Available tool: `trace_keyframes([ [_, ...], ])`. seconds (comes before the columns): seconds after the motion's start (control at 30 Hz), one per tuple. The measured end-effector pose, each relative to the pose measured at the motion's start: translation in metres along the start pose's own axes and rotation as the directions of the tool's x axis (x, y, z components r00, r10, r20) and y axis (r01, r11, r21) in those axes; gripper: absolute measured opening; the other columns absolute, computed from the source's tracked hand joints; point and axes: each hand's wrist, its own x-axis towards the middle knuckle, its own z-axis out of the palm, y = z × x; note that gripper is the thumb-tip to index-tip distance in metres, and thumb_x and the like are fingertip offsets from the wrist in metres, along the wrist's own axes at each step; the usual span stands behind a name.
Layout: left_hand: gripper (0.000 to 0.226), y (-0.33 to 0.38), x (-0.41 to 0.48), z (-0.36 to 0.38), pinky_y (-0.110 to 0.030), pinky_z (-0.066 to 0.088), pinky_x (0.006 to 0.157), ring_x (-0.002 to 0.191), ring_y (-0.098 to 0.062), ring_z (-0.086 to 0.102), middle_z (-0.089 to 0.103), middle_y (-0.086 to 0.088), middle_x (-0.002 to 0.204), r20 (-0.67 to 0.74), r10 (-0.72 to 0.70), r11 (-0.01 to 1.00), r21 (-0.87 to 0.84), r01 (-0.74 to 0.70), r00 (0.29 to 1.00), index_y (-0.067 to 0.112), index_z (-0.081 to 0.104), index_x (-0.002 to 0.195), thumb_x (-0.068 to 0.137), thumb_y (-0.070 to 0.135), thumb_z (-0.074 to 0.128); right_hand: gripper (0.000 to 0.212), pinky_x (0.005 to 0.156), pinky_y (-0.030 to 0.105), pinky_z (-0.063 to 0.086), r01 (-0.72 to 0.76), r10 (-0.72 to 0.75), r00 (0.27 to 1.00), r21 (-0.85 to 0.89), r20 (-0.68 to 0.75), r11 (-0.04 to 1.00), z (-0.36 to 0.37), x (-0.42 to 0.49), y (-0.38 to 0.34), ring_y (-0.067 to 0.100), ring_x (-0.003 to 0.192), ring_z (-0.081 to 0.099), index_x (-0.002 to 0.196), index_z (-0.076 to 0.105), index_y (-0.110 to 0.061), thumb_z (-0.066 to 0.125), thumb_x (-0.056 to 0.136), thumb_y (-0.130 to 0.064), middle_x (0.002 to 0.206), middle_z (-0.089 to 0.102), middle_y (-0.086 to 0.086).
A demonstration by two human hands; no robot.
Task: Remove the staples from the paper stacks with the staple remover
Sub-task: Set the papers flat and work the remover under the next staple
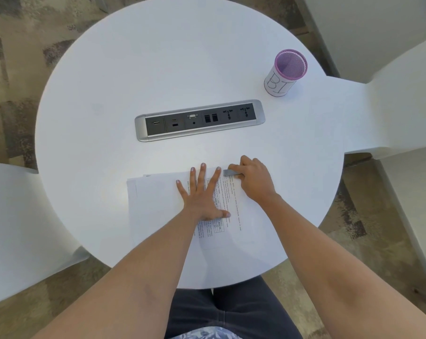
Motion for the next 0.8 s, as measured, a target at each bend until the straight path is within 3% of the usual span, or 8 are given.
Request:
trace_keyframes([
  [0.3, 0.136, -0.001, -0.001, 0.0, -0.064, -0.033, 0.093, 0.118, -0.022, -0.06, -0.066, 0.009, 0.127, -0.013, 0.0, 1.0, 0.0, 0.0, 1.0, 0.051, -0.048, 0.124, 0.059, 0.08, 0.067, 0.042, 0.066, 0.03, 0.03, 0.112, -0.1, 0.993, -0.236, 0.064, 0.965, -0.013, 0.011, -0.01, 0.021, 0.074, 0.036, 0.107, 0.07, -0.02, 0.047, 0.086, 0.007, 0.093, 0.057, 0.004],
  [0.47, 0.136, -0.001, -0.001, 0.0, -0.062, -0.035, 0.091, 0.117, -0.02, -0.061, -0.065, 0.009, 0.128, -0.013, 0.002, 1.0, 0.0, -0.002, 1.0, 0.049, -0.045, 0.129, 0.059, 0.08, 0.067, 0.034, 0.068, 0.03, 0.034, 0.076, -0.06, 0.996, -0.319, 0.058, 0.945, -0.01, 0.006, -0.024, 0.022, 0.081, 0.046, 0.104, 0.067, -0.019, 0.052, 0.085, 0.005, 0.1, 0.056, 0.001],
  [0.57, 0.136, 0.0, -0.001, 0.0, -0.063, -0.034, 0.092, 0.117, -0.021, -0.061, -0.066, 0.009, 0.129, -0.009, -0.002, 1.0, -0.002, 0.002, 1.0, 0.05, -0.046, 0.128, 0.059, 0.08, 0.067, 0.039, 0.065, 0.029, 0.032, -0.052, 0.053, 0.999, -0.236, -0.002, 0.97, -0.002, -0.002, -0.026, 0.021, 0.076, 0.042, 0.106, 0.068, -0.018, 0.049, 0.083, 0.007, 0.097, 0.056, 0.004],
  [0.67, 0.136, -0.001, -0.002, 0.0, -0.065, -0.032, 0.094, 0.119, -0.022, -0.06, -0.066, 0.008, 0.129, -0.01, -0.004, 1.0, -0.001, 0.004, 1.0, 0.05, -0.048, 0.126, 0.059, 0.081, 0.066, 0.045, 0.06, 0.031, 0.033, -0.213, 0.211, 0.976, -0.036, -0.06, 0.976, 0.008, -0.012, -0.027, 0.025, 0.073, 0.046, 0.108, 0.069, -0.019, 0.048, 0.081, 0.01, 0.09, 0.053, 0.007],
  [0.8, 0.135, 0.0, -0.002, 0.001, -0.067, -0.029, 0.098, 0.119, -0.022, -0.059, -0.066, 0.009, 0.129, -0.014, 0.0, 1.0, -0.008, 0.0, 1.0, 0.05, -0.046, 0.129, 0.059, 0.081, 0.066, 0.037, 0.06, 0.029, 0.04, -0.355, 0.391, 0.918, 0.301, -0.064, 0.885, 0.019, -0.021, -0.032, 0.024, 0.077, 0.054, 0.103, 0.071, -0.021, 0.051, 0.085, 0.005, 0.084, 0.048, 0.002],
])
